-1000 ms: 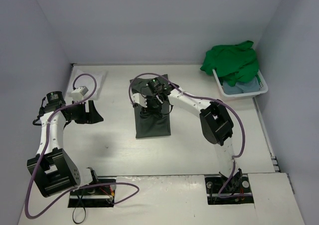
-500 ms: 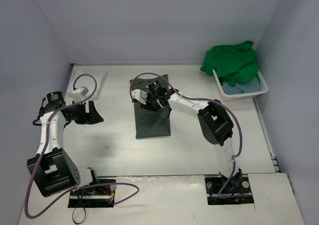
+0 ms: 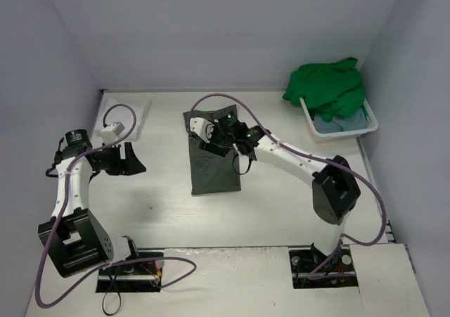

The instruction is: Fold and stack the t-shirts

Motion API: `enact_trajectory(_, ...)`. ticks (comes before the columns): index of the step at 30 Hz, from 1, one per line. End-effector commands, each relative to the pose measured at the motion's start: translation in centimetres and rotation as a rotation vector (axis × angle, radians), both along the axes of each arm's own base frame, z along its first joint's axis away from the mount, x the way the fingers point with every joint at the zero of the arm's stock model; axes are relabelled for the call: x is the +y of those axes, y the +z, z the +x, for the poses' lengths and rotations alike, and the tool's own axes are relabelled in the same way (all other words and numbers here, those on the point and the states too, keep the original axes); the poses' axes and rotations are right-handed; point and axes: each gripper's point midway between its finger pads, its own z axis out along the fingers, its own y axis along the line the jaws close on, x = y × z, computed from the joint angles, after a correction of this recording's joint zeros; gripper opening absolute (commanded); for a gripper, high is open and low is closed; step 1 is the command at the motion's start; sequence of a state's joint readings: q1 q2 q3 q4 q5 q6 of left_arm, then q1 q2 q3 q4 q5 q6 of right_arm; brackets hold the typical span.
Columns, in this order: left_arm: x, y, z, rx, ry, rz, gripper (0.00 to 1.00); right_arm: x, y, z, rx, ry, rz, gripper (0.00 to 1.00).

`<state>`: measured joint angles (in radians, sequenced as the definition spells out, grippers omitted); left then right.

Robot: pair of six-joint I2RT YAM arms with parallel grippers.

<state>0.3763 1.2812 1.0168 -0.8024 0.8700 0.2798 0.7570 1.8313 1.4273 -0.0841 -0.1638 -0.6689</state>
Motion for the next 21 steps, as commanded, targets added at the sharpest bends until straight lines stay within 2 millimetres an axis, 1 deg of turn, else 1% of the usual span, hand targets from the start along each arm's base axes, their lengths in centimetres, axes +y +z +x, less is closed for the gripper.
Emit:
enact_trajectory(1,0.1,2.5,0.9,-0.091,-0.025,0.002,0.67,0.8,2.0,-4.3,0.050,0.059,0.034,0.44)
enact_trajectory(3,0.1,2.5,0.8,-0.092,-0.024,0.004,0.67,0.7,1.2,-6.1,0.061,0.092,-0.004,0.47)
enact_trajectory(4,0.1,2.5,0.9,-0.094,-0.025,0.003,0.67,1.3,0.8,-7.6,0.059,0.129,-0.022,0.49)
enact_trajectory(5,0.1,2.5,0.9,-0.092,-0.023,0.003,0.67,0.7,-0.1,-8.5,0.058,0.137,-0.049,0.53)
enact_trajectory(8,0.0,2.5,0.9,-0.091,-0.024,0.001,0.67,0.6,-1.5,-10.3,0.080,0.175,-0.081,0.56)
enact_trajectory(9,0.1,2.6,0.9,-0.092,-0.023,0.001,0.67,0.0,-2.7,-10.9,0.094,0.183,-0.106,0.56)
enact_trajectory(10,0.1,2.6,0.9,-0.092,-0.023,0.004,0.67,-0.2,-3.2,-11.3,0.103,0.191,-0.117,0.57)
enact_trajectory(11,0.1,2.5,0.9,-0.092,-0.022,0.002,0.67,-0.5,-3.8,-11.6,0.109,0.197,-0.131,0.57)
enact_trajectory(12,0.1,2.5,0.9,-0.092,-0.023,0.004,0.67,-1.1,-4.7,-12.0,0.115,0.199,-0.155,0.57)
enact_trajectory(15,0.1,2.5,1.0,-0.088,-0.023,0.000,0.67,-1.6,-5.5,-12.1,0.106,0.200,-0.167,0.59)
enact_trajectory(16,0.1,2.5,1.0,-0.086,-0.023,-0.002,0.67,-2.1,-6.1,-12.2,0.101,0.198,-0.187,0.59)
enact_trajectory(18,0.2,2.4,1.1,-0.084,-0.021,-0.001,0.67,-2.2,-6.5,-12.1,0.092,0.198,-0.191,0.60)
enact_trajectory(19,0.1,2.4,1.0,-0.082,-0.021,-0.002,0.67,-2.5,-7.0,-12.2,0.092,0.195,-0.203,0.61)
enact_trajectory(21,0.1,2.3,1.0,-0.081,-0.021,-0.003,0.67,-2.3,-7.2,-12.1,0.087,0.198,-0.195,0.61)
